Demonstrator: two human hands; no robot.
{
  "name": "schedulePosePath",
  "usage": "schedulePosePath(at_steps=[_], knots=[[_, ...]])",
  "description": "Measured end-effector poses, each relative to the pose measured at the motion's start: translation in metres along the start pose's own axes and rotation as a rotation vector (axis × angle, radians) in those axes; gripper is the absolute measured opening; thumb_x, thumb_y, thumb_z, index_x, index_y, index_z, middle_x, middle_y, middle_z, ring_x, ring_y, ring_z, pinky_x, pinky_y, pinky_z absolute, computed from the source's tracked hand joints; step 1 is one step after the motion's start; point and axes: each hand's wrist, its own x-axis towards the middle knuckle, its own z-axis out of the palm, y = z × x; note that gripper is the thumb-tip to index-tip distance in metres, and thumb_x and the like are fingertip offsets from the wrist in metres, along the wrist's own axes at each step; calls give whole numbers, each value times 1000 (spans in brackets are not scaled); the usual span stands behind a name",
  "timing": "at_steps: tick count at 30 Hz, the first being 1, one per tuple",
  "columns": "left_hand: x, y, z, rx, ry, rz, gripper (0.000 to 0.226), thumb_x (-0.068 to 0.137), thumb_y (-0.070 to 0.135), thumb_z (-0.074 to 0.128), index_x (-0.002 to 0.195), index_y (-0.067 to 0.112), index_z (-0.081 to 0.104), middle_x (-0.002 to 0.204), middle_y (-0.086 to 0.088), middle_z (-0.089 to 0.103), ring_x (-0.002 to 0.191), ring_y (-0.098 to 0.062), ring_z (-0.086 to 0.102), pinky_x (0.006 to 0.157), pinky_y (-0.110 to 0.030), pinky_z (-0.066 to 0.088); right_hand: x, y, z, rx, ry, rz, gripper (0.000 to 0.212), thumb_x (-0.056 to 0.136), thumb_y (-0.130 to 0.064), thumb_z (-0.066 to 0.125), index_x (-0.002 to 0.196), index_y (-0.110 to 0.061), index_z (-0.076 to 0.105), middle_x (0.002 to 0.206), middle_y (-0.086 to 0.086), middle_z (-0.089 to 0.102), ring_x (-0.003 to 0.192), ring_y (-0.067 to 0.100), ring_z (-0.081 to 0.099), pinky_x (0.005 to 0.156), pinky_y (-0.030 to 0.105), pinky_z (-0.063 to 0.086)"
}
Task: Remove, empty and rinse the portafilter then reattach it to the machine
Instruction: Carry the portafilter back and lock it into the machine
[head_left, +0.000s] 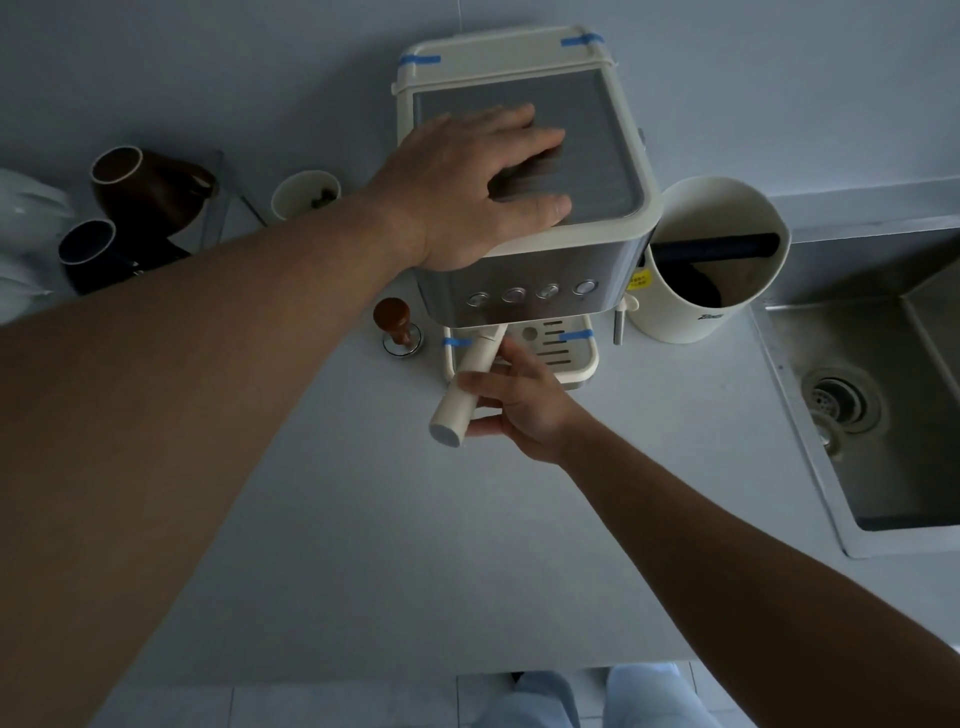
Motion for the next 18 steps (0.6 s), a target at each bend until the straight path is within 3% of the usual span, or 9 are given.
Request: schedulePosePath(at_steps=[6,10,18], knots=[[1,-1,-1,-12,-2,3,72,85,68,42,149,38,29,163,5,20,148,-13,15,117,-40,6,3,10,9,52,17,-44,53,88,-2,70,131,-22,45,117,8,59,107,29,64,78,48,62],[0,-1,-1,-16,-6,-5,73,84,70,41,149,39,29,162,6,20,148,-14,15,118,-42,7,7,10,16,81,6,-73,43,88,-2,70,119,-25,50,112,7,62,100,24,67,69,39,63],[1,-1,0,-18,-1,-7,72,84,69,42,148,39,30,162,6,21,148,-12,15,117,-39,6,24,3,46,255,77,-88,31,89,-1,69,107,-17,50,112,10,60,100,27,67,65,38,64]])
